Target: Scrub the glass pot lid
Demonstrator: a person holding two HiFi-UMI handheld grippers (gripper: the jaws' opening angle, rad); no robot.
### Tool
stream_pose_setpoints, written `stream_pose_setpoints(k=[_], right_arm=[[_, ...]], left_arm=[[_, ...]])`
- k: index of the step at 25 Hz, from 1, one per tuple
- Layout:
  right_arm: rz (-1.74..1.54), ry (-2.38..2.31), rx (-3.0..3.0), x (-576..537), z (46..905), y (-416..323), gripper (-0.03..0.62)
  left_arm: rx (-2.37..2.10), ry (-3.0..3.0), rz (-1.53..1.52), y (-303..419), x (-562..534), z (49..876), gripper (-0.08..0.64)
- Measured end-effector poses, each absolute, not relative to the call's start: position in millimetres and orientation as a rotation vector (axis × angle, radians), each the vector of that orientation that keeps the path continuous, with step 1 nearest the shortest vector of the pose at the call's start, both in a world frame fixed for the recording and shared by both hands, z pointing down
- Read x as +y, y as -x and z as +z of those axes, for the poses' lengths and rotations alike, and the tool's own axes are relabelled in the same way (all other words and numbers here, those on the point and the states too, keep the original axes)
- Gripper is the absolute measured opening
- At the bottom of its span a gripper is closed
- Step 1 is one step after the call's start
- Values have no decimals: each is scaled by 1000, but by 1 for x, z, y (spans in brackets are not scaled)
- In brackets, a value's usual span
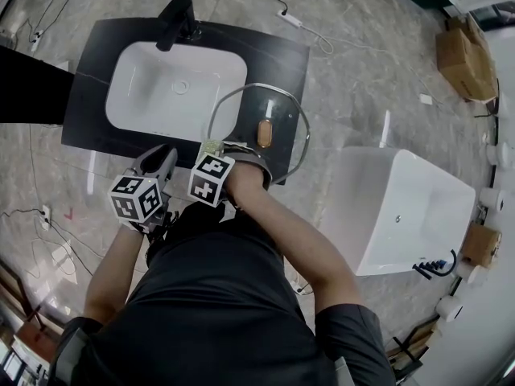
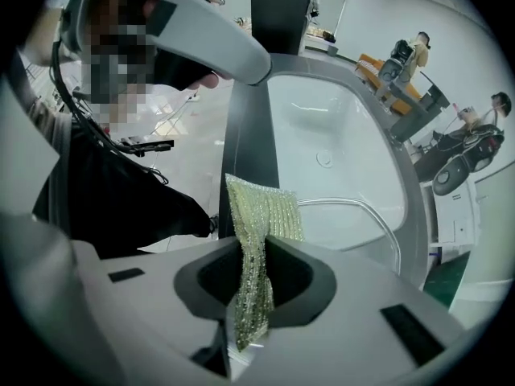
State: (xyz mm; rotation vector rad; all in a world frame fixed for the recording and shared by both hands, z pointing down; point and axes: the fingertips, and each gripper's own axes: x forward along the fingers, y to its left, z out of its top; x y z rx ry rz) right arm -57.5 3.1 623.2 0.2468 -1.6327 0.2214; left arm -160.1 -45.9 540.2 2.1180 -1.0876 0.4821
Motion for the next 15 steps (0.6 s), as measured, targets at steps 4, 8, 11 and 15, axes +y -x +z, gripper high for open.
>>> stream_pose_setpoints(k=[4,8,11,15], right_arm=[[291,-272,-1630,-26,619,60,63],[300,-287,-1576,-66,615,51,62],[273,-319,-1530,-98,619,39,61],[241,-364,-1501,-122,624,21,63]], left_arm=[[-1090,-2125,465,158,-47,535,78],[-1098,-2108,457,165,-42,535,78],[-1109,-2088,455,174,-37,536,78],[-1117,-2078,453,178,-34,536,78]])
